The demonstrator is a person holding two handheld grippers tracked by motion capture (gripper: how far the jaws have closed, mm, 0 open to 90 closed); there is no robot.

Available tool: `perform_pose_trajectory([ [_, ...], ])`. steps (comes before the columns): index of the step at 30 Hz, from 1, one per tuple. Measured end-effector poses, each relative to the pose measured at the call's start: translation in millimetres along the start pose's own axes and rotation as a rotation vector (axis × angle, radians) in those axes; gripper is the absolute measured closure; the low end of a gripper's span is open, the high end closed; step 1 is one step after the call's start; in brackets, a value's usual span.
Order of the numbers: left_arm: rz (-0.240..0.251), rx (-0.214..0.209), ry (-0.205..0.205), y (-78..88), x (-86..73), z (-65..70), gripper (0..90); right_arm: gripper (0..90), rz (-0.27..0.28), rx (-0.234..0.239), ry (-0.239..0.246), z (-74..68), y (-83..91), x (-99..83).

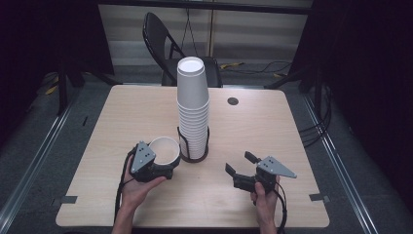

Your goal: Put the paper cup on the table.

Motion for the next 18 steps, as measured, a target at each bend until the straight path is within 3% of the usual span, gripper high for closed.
perform_pose_trajectory([
  [2, 0.019, 0.008, 0.022, 1.6, 4.0, -7.7, 11.2, 13.5, -0.013, -0.076, 0.013, 4.6, -0.3, -5.0],
  [4, 0.027, 0.024, 0.037, 2.4, 7.0, -13.8, 11.1, 13.5, -0.006, -0.091, 0.026, 6.4, -0.2, -8.6],
  [7, 0.038, 0.04, 0.042, 2.0, 11.9, -23.8, 11.0, 13.5, -0.004, -0.152, 0.046, 10.4, 0.5, -15.3],
  [13, 0.039, 0.07, 0.073, -2.1, 16.1, -39.7, 10.9, 13.5, -0.005, -0.182, 0.042, 12.0, 2.2, -24.5],
  [18, 0.033, 0.096, 0.072, -7.6, 18.6, -55.9, 10.7, 13.6, 0.008, -0.2, 0.03, 13.0, 2.4, -30.0],
])
Point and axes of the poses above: each handheld gripper's, and its own axes: y roughly backward along the jaws, x roughly out of its top, z roughly to its right, the point moved 6 cm from there along -y, roughly forward along the jaws, and after that the axes turned 1 degree about -x, right-handed, at the moved point
